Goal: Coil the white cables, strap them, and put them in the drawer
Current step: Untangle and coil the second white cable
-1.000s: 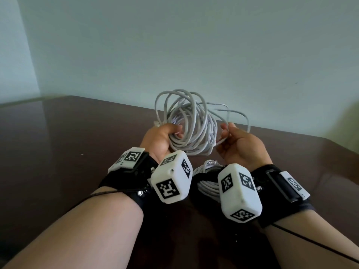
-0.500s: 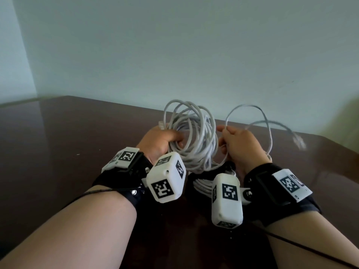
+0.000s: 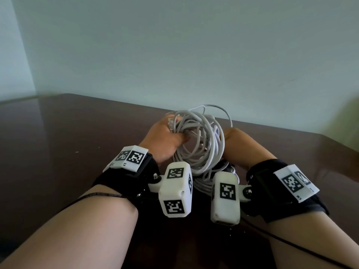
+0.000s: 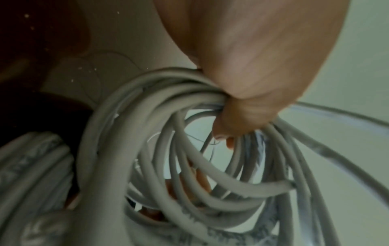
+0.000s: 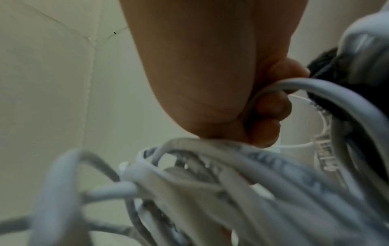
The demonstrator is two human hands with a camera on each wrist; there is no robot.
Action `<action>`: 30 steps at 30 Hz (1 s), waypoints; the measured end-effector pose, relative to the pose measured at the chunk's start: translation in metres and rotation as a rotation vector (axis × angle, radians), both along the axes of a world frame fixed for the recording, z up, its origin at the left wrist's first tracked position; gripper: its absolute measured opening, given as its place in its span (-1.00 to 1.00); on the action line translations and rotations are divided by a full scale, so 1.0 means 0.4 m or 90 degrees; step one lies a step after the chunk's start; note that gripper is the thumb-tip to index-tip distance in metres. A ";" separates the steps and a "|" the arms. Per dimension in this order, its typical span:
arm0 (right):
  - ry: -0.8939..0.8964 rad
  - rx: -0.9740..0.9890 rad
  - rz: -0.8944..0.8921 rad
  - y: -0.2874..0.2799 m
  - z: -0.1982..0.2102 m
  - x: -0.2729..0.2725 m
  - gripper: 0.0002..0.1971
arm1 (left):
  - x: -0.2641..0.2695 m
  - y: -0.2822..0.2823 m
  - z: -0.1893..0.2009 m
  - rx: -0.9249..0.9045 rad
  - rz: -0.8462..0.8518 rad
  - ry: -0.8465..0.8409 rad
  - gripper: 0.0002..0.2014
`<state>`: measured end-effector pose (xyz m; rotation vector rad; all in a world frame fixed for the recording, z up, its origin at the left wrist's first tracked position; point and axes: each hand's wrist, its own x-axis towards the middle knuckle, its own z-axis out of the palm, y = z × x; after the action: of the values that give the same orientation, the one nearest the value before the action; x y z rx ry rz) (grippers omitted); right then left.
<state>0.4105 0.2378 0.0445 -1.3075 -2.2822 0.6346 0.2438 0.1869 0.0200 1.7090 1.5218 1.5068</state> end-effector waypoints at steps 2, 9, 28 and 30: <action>-0.015 -0.003 0.016 0.010 0.000 0.005 -0.76 | 0.005 -0.002 0.006 0.033 0.008 0.036 -0.83; 0.369 0.010 -0.003 0.014 -0.022 -0.007 -0.83 | 0.000 0.022 -0.017 -0.071 0.072 0.025 -0.92; 0.632 -0.307 -0.043 0.029 -0.065 -0.049 -0.48 | 0.016 0.039 -0.006 0.039 -0.019 -0.602 -0.91; 0.570 -0.336 -0.050 0.029 -0.069 -0.057 -0.60 | 0.010 0.032 0.004 0.064 -0.132 -0.688 -0.88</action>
<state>0.3875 0.2493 0.0170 -0.9892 -1.3632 1.4965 0.2478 0.1997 0.0214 0.7497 0.6734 1.9058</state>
